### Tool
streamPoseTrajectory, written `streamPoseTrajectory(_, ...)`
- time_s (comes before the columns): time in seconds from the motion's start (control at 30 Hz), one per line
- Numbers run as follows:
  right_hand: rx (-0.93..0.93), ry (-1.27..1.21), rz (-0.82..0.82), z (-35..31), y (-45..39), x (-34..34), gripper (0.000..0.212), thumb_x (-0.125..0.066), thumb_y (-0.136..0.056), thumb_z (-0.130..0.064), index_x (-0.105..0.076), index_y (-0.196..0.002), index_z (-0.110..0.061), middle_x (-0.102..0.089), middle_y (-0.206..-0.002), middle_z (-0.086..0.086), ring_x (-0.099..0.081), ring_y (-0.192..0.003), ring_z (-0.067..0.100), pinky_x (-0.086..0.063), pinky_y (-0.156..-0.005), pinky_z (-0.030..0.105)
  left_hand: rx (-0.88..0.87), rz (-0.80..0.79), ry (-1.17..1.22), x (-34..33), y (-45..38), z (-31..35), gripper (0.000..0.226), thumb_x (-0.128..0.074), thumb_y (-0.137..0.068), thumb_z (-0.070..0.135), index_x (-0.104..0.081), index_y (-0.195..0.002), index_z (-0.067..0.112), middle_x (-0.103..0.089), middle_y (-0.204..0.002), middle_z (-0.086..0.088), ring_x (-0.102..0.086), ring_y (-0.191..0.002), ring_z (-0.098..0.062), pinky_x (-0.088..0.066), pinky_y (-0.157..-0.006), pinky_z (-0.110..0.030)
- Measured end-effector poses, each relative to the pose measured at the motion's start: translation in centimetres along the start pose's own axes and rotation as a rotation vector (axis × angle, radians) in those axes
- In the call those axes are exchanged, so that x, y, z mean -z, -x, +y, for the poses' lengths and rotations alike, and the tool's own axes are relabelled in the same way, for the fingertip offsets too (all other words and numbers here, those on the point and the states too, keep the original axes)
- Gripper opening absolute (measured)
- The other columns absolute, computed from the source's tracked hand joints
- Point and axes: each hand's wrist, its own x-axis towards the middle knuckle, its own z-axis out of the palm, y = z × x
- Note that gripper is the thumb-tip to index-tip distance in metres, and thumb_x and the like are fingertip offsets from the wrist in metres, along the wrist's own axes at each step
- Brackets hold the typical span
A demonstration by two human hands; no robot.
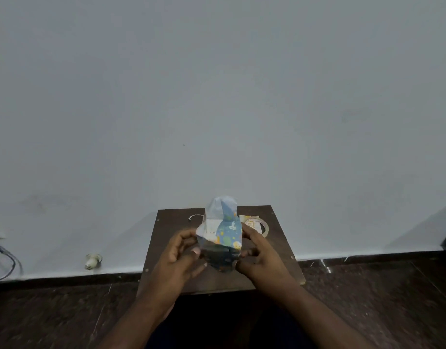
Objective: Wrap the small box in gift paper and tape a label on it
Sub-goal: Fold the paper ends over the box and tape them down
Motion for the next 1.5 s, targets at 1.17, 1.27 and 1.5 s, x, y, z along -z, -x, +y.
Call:
streamPoseTrajectory(1.17, -0.010, -0.094, 0.073, 0.9, -0.4, -0.7, 0.035, -0.084, -0.073, -0.042, -0.074, -0.106, -0.034, -0.072, -0.115, -0.012, -0.068, -0.111, 0.013, -0.059, -0.088, 0.051, 0.040, -0.115, 0.081, -0.8, 0.5, -0.9, 0.037, -0.073, -0.079, 0.009, -0.076, -0.111, 0.026, -0.062, -0.138, 0.009, -0.062, -0.125, -0.026, -0.059, -0.083, -0.042)
streamPoseTrajectory(1.27, 0.029, -0.055, 0.077, 0.8, -0.4, -0.6, 0.032, -0.083, -0.073, -0.042, -0.074, -0.103, -0.036, -0.070, -0.116, -0.017, -0.065, -0.113, 0.008, -0.059, -0.087, 0.050, -0.020, -0.096, 0.014, -0.8, 0.4, -0.9, 0.035, -0.073, -0.076, 0.011, -0.078, -0.108, 0.025, -0.062, -0.136, 0.015, -0.058, -0.130, -0.017, -0.056, -0.095, -0.045)
streamPoseTrajectory(1.5, 0.127, 0.147, 0.023, -0.6, 0.0, 0.5, 0.044, -0.079, -0.083, -0.033, -0.067, -0.125, -0.040, -0.063, -0.126, -0.027, -0.055, -0.123, -0.005, -0.051, -0.103, 0.035, 0.065, -0.044, 0.098, -0.4, 0.3, -0.8, 0.036, -0.072, -0.081, 0.008, -0.073, -0.116, 0.018, -0.066, -0.133, 0.002, -0.068, -0.115, -0.028, -0.059, -0.084, -0.047)
